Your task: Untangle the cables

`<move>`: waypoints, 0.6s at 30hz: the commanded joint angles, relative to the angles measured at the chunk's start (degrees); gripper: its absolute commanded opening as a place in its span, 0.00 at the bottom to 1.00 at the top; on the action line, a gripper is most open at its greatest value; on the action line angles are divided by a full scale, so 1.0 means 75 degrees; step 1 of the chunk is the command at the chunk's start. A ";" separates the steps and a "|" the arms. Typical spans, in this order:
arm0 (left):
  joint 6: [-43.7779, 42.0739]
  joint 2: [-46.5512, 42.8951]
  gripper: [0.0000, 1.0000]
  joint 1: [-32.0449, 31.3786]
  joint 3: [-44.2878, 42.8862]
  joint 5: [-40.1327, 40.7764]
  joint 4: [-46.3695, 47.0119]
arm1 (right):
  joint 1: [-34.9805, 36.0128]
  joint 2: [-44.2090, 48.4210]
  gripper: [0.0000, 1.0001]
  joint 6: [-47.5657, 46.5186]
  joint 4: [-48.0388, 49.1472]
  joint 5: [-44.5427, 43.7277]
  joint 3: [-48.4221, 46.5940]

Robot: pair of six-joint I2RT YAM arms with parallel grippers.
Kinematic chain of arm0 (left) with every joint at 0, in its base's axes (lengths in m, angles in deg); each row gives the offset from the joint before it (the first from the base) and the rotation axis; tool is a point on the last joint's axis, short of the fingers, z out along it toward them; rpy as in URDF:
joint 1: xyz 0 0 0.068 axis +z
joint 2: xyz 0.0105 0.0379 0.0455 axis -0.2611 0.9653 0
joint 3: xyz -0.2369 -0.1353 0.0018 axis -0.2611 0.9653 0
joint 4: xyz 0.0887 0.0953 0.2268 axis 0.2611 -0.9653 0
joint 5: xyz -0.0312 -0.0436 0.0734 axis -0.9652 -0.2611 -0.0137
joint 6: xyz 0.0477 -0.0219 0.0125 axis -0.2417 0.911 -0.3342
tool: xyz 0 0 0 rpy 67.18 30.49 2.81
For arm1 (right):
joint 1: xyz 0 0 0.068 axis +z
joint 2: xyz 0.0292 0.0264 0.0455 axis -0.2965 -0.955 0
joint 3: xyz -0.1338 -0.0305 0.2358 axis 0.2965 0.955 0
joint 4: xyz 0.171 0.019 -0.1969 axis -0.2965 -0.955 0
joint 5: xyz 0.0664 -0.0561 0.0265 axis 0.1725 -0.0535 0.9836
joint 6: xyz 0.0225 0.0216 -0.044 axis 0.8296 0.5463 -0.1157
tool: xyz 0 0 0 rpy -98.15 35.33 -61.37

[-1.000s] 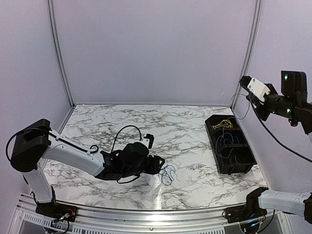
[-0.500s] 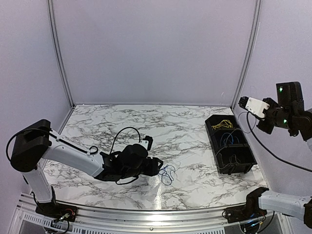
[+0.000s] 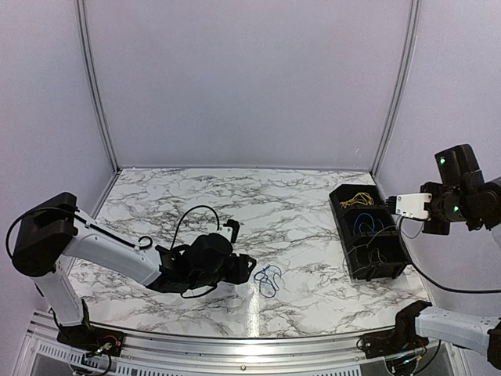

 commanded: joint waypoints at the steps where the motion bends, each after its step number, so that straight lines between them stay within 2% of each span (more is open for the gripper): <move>1: 0.0007 -0.0304 0.55 0.0051 0.0139 0.0120 -0.0169 | -0.0107 -0.0453 0.00 -0.0324 0.0241 -0.0111 -0.0728; 7: 0.0018 -0.0321 0.56 0.0051 0.0211 0.0149 -0.0166 | -0.0126 -0.1224 0.00 -0.0731 0.0139 -0.0154 -0.1996; 14: 0.0018 -0.0304 0.56 0.0051 0.0229 0.0172 -0.0166 | -0.0237 -0.1105 0.00 -0.1746 -0.0071 -0.0415 -0.2238; 18: 0.0003 -0.0208 0.56 0.0051 0.0154 0.0117 -0.0166 | -0.0280 -0.1481 0.00 -0.1742 -0.0184 -0.0548 -0.2801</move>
